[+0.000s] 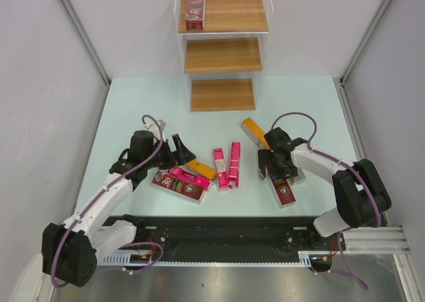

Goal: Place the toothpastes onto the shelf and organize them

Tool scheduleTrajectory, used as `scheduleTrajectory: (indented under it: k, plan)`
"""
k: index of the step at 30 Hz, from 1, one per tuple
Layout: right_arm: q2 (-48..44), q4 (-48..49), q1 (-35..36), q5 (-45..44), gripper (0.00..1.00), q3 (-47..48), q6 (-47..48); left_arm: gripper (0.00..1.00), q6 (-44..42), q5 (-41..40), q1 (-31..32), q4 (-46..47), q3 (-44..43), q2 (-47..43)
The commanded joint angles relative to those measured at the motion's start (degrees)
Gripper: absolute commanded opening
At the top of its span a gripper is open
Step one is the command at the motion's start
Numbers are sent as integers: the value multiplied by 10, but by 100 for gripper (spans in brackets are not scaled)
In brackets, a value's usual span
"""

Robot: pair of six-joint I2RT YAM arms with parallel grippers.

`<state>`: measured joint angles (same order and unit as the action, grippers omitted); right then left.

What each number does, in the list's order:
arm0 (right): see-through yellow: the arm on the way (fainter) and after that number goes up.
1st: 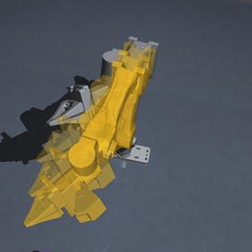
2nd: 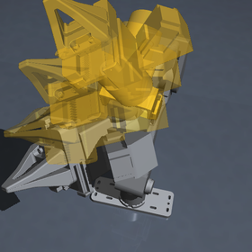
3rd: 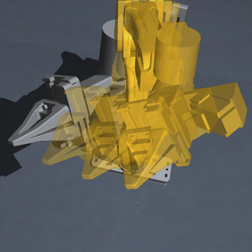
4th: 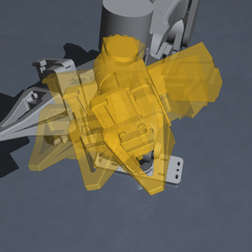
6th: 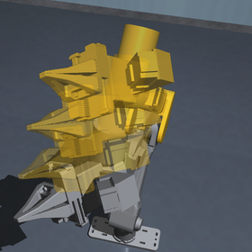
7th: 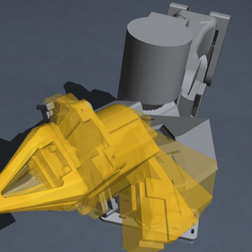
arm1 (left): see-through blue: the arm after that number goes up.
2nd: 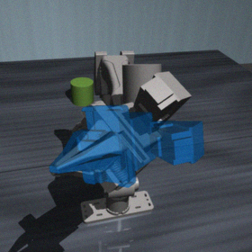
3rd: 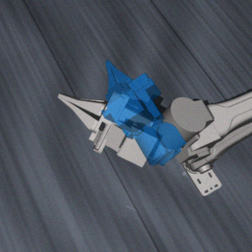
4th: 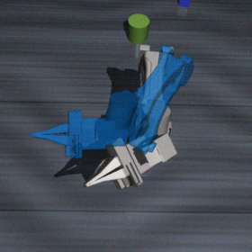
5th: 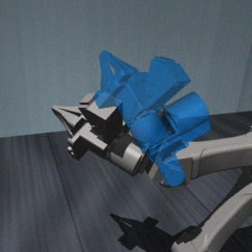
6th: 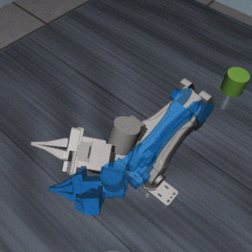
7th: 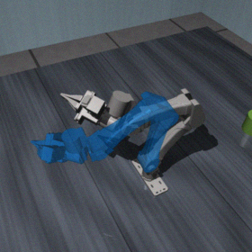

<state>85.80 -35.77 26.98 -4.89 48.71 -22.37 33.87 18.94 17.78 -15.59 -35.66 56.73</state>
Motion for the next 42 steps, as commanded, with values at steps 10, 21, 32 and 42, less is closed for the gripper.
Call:
scheduleTrajectory:
  k: [10, 21, 32, 42]
  plan:
    - [10, -26, 92, -58, 70, 0, -48, 100, 2, 63, 3, 14, -27, 27]
    - [-34, 0, 102, -53, 48, 2, -21, 100, 16, 95, 3, 27, -41, 45]
    - [-111, 34, 186, -3, 48, 97, 2, 100, 49, 146, 6, 78, -74, 73]
    - [-70, 64, 279, 12, 48, 202, -28, 100, 87, 165, 50, 128, -111, 102]
